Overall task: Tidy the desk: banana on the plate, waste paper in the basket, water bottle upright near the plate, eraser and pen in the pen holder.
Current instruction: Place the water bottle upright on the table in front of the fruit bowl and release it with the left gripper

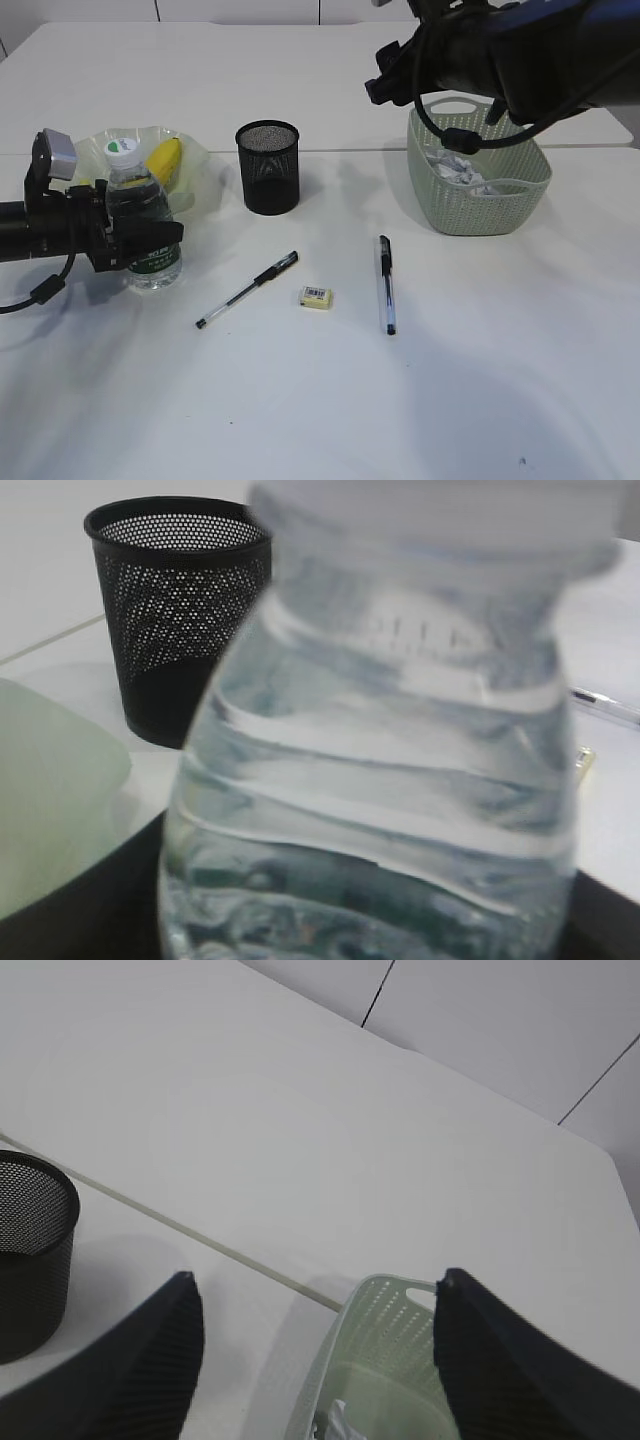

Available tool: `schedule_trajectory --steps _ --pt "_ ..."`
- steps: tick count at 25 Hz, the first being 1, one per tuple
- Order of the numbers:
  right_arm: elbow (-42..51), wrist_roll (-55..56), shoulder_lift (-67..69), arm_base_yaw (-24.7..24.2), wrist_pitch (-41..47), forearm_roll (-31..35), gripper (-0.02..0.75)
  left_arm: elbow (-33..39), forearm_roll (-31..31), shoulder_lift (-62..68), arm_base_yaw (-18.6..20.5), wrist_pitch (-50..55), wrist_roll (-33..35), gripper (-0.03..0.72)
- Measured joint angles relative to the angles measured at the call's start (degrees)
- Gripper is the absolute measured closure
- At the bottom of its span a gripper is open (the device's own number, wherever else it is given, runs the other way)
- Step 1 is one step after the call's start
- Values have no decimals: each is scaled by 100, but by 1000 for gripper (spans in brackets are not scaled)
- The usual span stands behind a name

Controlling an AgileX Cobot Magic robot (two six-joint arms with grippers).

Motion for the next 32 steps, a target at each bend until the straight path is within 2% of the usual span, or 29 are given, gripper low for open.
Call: schedule_trajectory --steps 9,17,32 --pt "0 0 0 0 -80 0 206 0 0 0 0 0 -113 138" --pt "0 0 0 0 -90 0 206 -117 0 -63 0 0 -689 82" --pt "0 0 0 0 -139 0 206 -165 11 -793 0 21 -781 79"
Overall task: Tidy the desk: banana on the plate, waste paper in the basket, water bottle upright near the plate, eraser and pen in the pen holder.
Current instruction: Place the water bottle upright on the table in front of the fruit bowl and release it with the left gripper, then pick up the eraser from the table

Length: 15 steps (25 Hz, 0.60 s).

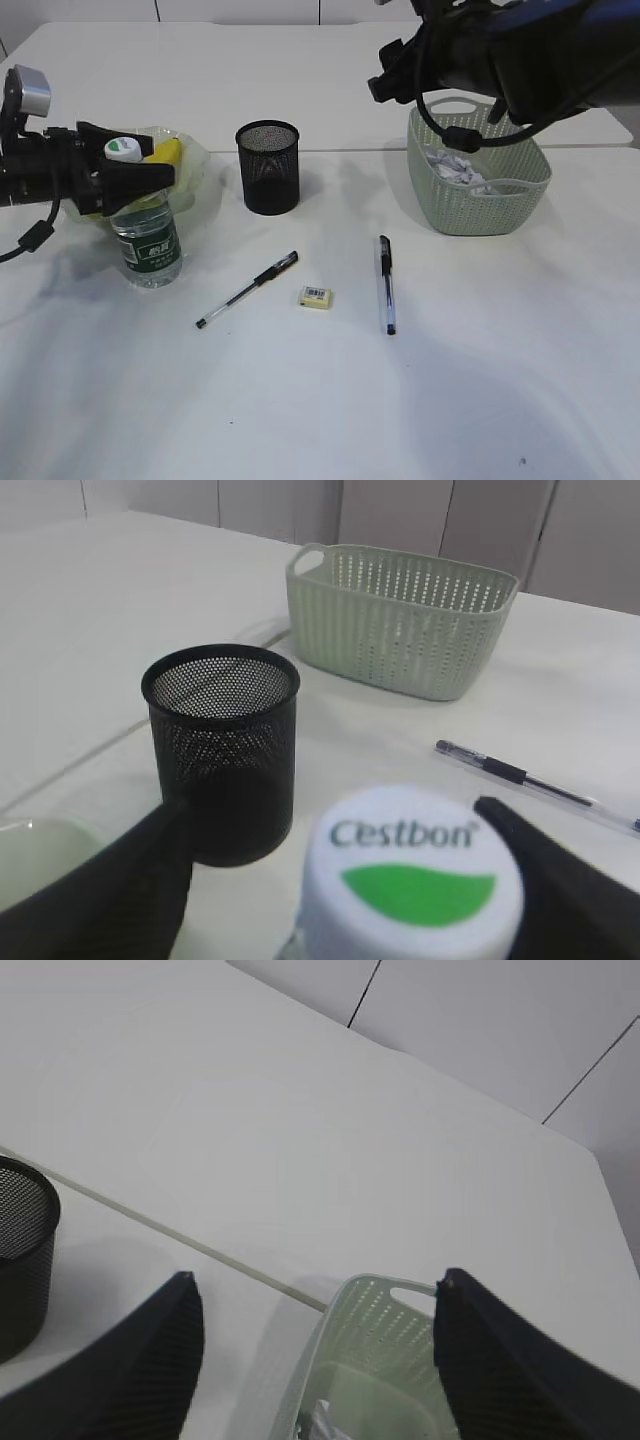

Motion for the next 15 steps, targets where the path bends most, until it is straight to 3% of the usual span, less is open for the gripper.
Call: schedule_trajectory --steps 7,15 --pt "0 0 0 0 -163 118 206 -131 11 -280 0 0 -248 80" --pt "0 0 0 0 -280 678 206 -131 43 -685 -3 -182 -382 86"
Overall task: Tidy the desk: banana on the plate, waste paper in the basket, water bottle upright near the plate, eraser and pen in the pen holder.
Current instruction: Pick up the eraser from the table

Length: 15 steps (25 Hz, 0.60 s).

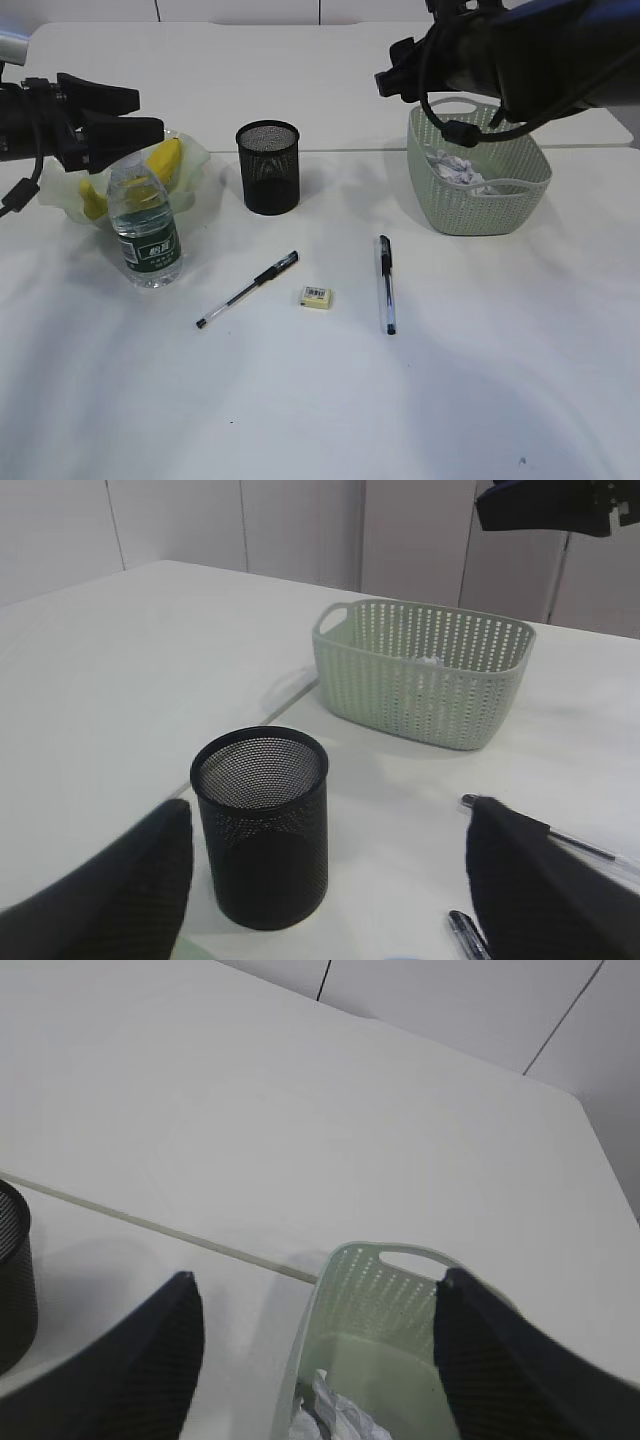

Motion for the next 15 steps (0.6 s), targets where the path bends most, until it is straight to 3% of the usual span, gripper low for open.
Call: schedule_trajectory --steps 9,15 --pt "0 -266 0 0 -324 663 206 0 2 -345 0 -470 -128 95" --pt "0 -1253 0 0 -412 1641 237 0 24 -755 285 -559 -562 97"
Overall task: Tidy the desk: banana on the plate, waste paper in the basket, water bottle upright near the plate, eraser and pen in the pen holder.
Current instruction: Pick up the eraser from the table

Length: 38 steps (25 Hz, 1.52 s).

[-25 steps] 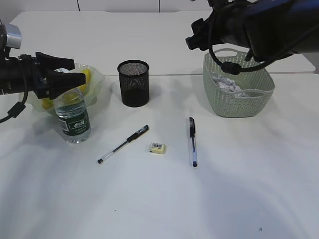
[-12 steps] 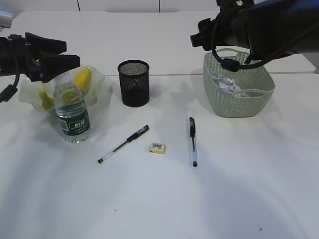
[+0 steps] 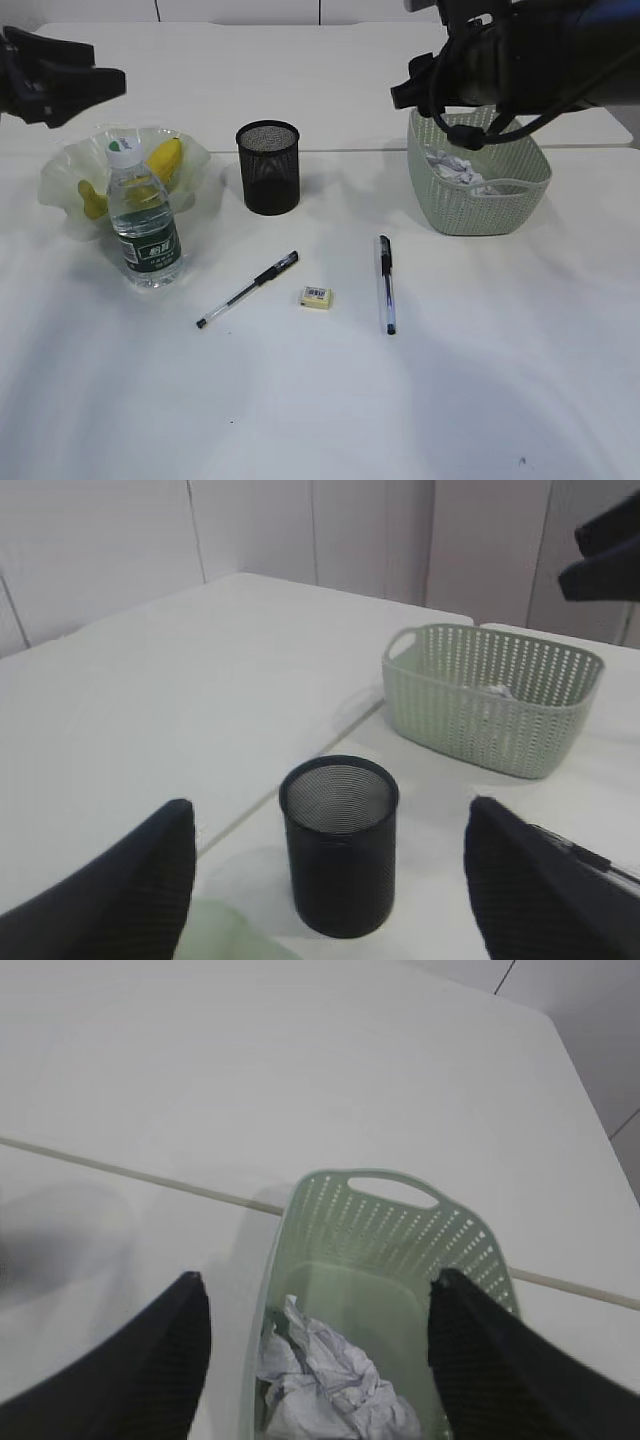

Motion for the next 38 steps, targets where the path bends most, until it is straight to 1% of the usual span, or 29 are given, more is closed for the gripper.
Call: schedule_trajectory --steps 3,11,15,20,24,30,35,38 --pt "0 -478 -85 0 -24 426 262 0 0 -256 200 -26 -112 118" --pt "35 -716 -358 12 -471 837 276 0 0 -829 626 -26 -136 202" --pt "124 -716 -431 155 -482 885 281 0 7 -951 846 -26 -136 268" --pt "209 -734 -453 273 -471 885 340 0 7 -987 919 -26 -136 370" --pt "495 -739 -638 368 -471 889 372 0 86 -987 919 -26 -158 440" --pt "1222 -658 -1159 671 -328 899 376 0 203 -987 919 6 -158 460" --pt "1652 -540 -1326 943 230 899 376 0 203 -987 919 28 -280 461" --pt "1767 -416 -1340 1018 539 887 376 0 203 -987 919 40 -358 461"
